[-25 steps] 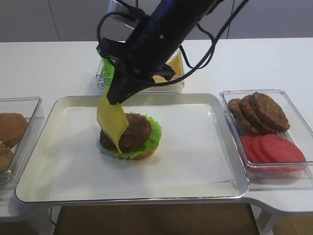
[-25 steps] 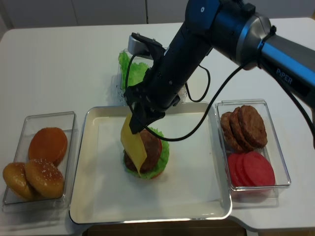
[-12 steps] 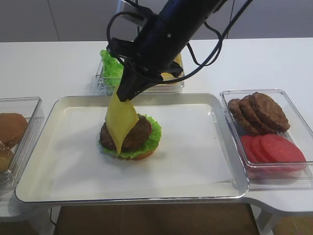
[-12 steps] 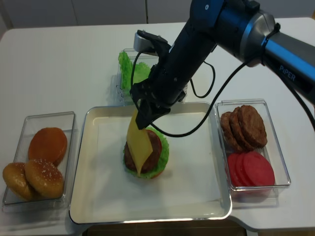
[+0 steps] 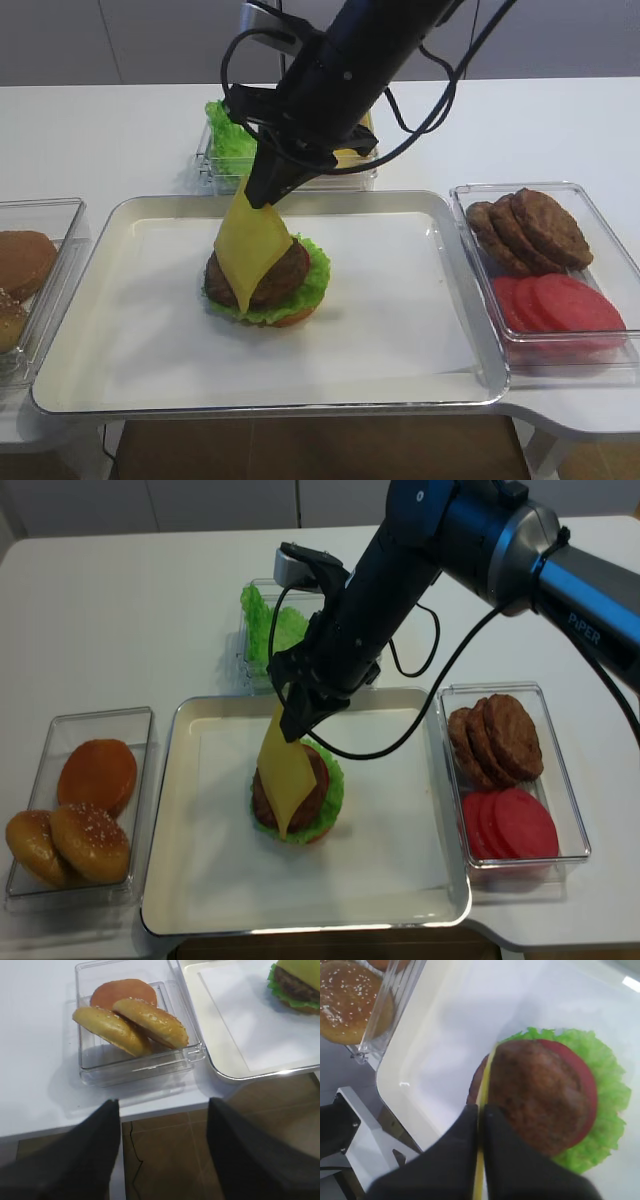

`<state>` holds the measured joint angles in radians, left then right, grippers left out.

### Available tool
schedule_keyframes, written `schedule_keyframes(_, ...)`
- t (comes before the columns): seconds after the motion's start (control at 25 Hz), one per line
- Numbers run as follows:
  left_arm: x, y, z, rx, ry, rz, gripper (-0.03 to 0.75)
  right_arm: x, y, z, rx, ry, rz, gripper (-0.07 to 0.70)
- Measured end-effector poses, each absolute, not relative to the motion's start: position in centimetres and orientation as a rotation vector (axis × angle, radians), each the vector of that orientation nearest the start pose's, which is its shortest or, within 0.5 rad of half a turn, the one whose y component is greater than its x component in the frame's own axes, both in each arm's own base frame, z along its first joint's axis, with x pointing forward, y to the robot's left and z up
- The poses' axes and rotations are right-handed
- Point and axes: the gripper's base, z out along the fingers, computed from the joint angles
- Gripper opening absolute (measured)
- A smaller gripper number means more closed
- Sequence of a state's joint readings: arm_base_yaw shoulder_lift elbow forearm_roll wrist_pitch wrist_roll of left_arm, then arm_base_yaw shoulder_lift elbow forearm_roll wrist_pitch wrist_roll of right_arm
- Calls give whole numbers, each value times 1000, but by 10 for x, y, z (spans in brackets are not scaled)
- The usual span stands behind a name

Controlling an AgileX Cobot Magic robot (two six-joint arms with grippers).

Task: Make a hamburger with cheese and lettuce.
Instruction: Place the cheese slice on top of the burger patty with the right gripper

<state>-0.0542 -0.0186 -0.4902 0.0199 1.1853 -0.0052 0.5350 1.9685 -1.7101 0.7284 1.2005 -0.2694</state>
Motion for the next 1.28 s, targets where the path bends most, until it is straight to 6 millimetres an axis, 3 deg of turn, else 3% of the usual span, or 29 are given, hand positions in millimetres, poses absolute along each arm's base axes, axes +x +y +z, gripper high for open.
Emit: schedule_keyframes(1.28, -12, 2, 265, 50, 2159, -10, 414, 333, 259, 277, -853, 2720, 1005, 52)
